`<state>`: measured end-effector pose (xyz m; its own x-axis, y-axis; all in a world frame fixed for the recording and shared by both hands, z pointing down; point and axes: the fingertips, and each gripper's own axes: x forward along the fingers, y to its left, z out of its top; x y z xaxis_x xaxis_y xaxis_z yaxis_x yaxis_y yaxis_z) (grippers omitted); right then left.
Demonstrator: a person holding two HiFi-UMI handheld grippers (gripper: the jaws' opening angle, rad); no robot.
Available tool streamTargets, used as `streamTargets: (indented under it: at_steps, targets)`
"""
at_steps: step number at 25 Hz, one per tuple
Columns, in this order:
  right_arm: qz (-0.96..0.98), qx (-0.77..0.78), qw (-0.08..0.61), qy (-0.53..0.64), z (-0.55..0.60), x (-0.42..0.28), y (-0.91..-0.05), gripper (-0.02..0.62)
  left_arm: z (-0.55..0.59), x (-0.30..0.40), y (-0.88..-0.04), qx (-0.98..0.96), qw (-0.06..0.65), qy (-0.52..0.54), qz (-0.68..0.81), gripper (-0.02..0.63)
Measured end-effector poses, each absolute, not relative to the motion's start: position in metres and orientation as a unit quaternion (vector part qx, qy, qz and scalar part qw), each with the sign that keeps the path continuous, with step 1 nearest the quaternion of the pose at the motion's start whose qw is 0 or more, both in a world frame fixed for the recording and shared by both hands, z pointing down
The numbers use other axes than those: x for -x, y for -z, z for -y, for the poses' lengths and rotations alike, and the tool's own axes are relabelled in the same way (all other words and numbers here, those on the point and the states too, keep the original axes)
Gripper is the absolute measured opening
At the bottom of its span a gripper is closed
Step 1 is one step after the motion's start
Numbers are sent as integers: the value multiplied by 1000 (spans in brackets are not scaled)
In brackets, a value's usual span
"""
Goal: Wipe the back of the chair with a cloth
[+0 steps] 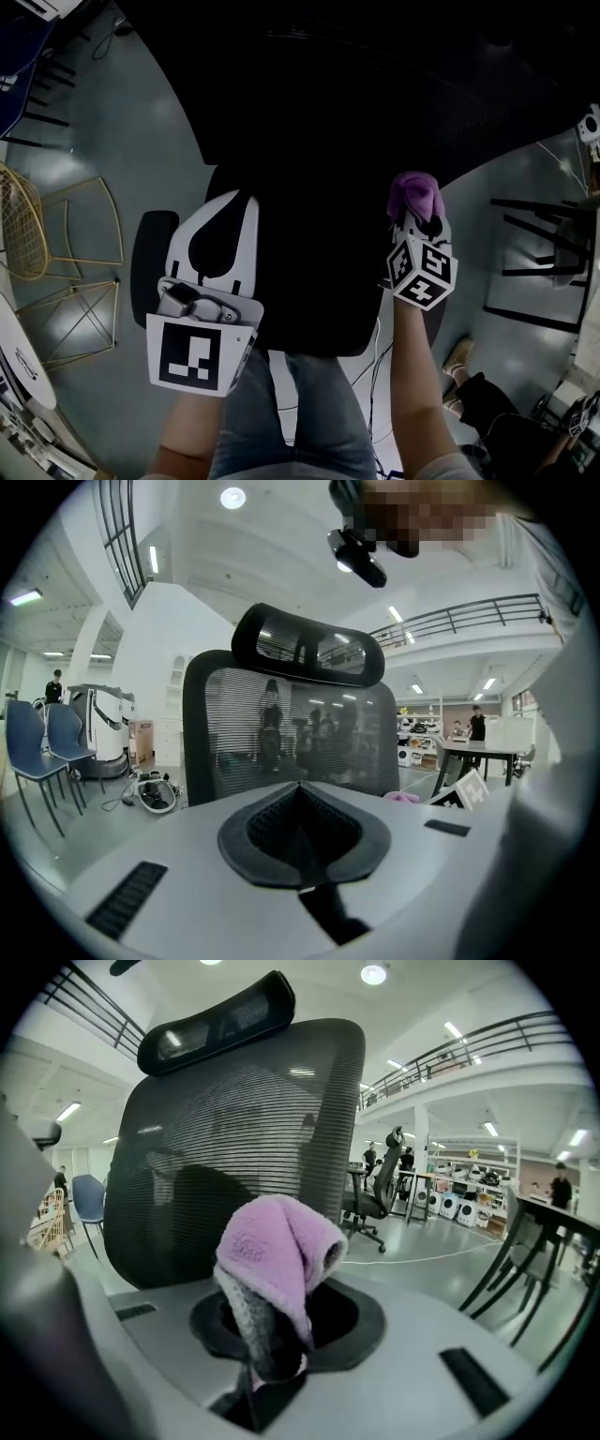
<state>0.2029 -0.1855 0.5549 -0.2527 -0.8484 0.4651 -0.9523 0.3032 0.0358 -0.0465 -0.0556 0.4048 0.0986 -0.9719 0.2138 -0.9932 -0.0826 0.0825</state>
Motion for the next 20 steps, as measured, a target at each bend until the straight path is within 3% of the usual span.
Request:
streamTargets:
  at_steps: [11,20]
  targets:
    - [762,-593,216,-145,180,-198,-573,95,43,65,-402,-732,105,-50,671,12]
    - [779,-566,235,-131,182,-152,-571,95,41,79,-400,-734,105,-46,669,12]
